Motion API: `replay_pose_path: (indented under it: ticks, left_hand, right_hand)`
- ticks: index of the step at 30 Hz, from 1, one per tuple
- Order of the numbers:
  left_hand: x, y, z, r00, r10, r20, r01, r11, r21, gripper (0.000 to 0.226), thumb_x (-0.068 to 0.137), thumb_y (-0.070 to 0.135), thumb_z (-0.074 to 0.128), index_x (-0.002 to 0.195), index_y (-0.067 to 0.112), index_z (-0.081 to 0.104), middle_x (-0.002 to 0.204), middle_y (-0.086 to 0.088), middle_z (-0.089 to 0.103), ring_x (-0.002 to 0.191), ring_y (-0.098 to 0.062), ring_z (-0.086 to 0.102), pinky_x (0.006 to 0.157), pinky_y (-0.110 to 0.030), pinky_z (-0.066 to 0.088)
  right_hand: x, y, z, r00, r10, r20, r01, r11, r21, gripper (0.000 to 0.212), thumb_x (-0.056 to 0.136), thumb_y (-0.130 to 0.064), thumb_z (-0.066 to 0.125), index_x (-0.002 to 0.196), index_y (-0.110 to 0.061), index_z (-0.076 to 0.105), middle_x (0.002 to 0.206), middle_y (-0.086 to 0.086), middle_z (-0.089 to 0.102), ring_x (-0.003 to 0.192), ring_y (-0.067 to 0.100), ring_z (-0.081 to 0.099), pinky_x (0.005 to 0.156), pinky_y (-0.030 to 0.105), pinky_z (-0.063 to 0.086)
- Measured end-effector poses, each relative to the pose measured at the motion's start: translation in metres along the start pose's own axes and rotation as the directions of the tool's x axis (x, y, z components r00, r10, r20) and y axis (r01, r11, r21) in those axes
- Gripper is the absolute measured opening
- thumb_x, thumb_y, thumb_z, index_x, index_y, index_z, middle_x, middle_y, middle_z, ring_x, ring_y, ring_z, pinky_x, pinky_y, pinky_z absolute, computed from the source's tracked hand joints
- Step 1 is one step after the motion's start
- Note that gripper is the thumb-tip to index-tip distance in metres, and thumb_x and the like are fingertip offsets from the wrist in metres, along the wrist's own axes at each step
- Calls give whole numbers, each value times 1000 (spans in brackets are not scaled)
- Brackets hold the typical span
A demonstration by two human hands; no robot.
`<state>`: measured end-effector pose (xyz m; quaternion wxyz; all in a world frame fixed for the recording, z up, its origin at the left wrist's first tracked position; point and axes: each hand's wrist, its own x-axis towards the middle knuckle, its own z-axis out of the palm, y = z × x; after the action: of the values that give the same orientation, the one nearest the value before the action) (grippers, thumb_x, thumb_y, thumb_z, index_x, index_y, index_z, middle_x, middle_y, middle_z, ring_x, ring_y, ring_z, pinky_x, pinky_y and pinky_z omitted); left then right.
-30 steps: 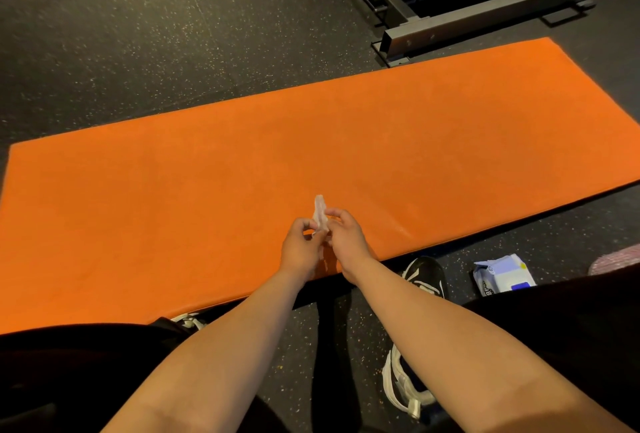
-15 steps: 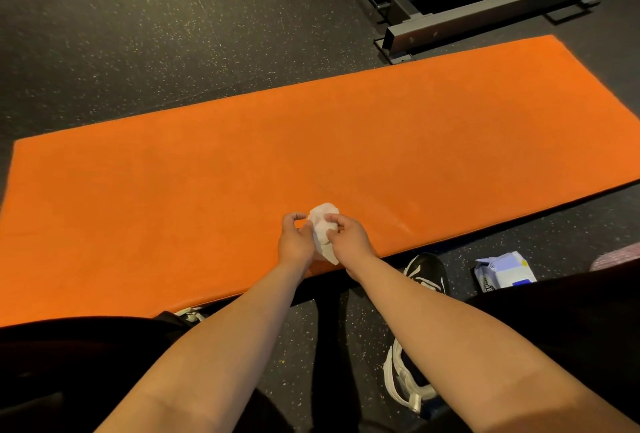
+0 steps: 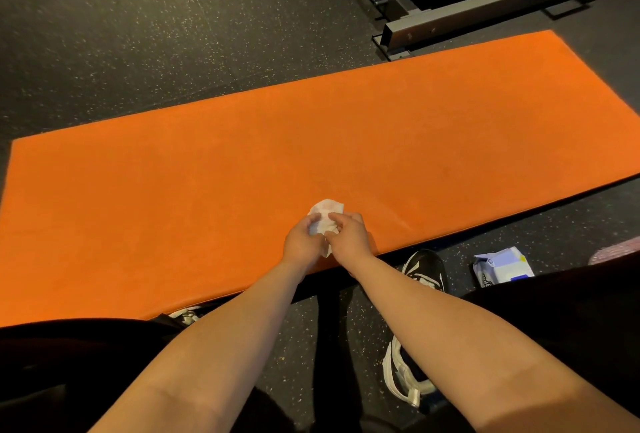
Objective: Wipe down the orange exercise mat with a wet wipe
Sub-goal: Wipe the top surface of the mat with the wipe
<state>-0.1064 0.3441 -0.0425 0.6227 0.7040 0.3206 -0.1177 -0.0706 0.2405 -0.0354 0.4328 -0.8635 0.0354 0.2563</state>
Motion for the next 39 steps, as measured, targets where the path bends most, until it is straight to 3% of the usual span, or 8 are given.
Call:
replay_pose_path:
  ticks: [4, 11, 15, 20, 25, 29, 34, 39]
  left_hand:
    - [8, -3, -1, 1000, 14, -21, -11, 992, 122, 56, 90, -7, 53, 142, 13, 53, 142, -6, 56, 124, -23, 57, 93, -26, 46]
    - [27, -11, 6, 994, 87, -64, -63, 949, 310, 21, 100, 19, 59, 114, 10, 72, 109, -8, 66, 92, -23, 62, 64, -29, 41]
    - [44, -22, 5, 992, 78, -96, -31, 908, 417, 27, 100, 30, 61, 105, 7, 74, 132, -12, 52, 117, -33, 52, 98, -43, 45]
    - [54, -12, 8, 994, 84, -74, -42, 895, 444, 19, 102, 33, 53, 88, 30, 66, 84, 0, 67, 92, -31, 64, 87, -45, 45]
    - [72, -16, 6, 991, 96, -96, -29, 839, 544, 26, 105, 34, 44, 127, 32, 59, 120, 0, 67, 122, -26, 53, 99, -44, 29]
    - [88, -14, 5, 991, 111, -78, -27, 723, 690, 42, 106, 33, 39, 147, 40, 41, 161, 7, 29, 147, -22, 19, 114, -49, 13]
    - [104, -27, -5, 995, 93, -36, -34, 658, 752, 49, 107, 36, 33, 156, 38, 25, 167, 12, 10, 150, -21, 8, 116, -50, 9]
    - [108, -33, -4, 998, 58, 20, -50, 580, 813, 52, 107, 38, 31, 157, 39, 17, 168, 12, -2, 151, -22, 2, 116, -53, 8]
  right_hand:
    - [4, 1, 0, 999, 40, -3, -40, 999, -4, 41, 100, 1, 53, 141, -3, 54, 148, 5, 39, 116, 20, 53, 78, 2, 34]
    - [22, 5, -3, 993, 71, -95, -84, 985, -148, 27, 104, -15, 52, 126, -5, 65, 144, 7, 40, 123, 27, 51, 90, 26, 40]
    - [25, 6, -3, 996, 4, -85, -29, 952, -304, 31, 102, -22, 56, 132, -14, 63, 156, 1, 26, 140, 26, 26, 105, 36, 41]
    - [36, 6, 9, 990, -134, 48, 141, 967, -212, 16, 101, -4, 45, 105, -16, 55, 115, 2, 45, 92, 24, 46, 73, 37, 37]
    - [61, 10, 14, 985, -128, 113, 155, 949, -275, 29, 108, -13, 39, 124, -15, 63, 134, 5, 49, 119, 28, 45, 102, 43, 40]
    - [76, 13, 24, 971, -189, 150, 240, 804, -543, 43, 111, -25, 36, 151, -17, 44, 161, 4, 32, 146, 26, 25, 123, 43, 16]
    - [102, 31, 27, 945, -149, 292, 313, 673, -670, 59, 108, -19, 32, 163, -19, 10, 170, -4, -5, 156, 13, -7, 126, 47, -4]
    - [137, 37, 0, 997, 51, -50, -71, 702, -708, 74, 101, -13, 35, 161, -12, -8, 168, 3, -18, 155, 20, -15, 124, 50, -5]
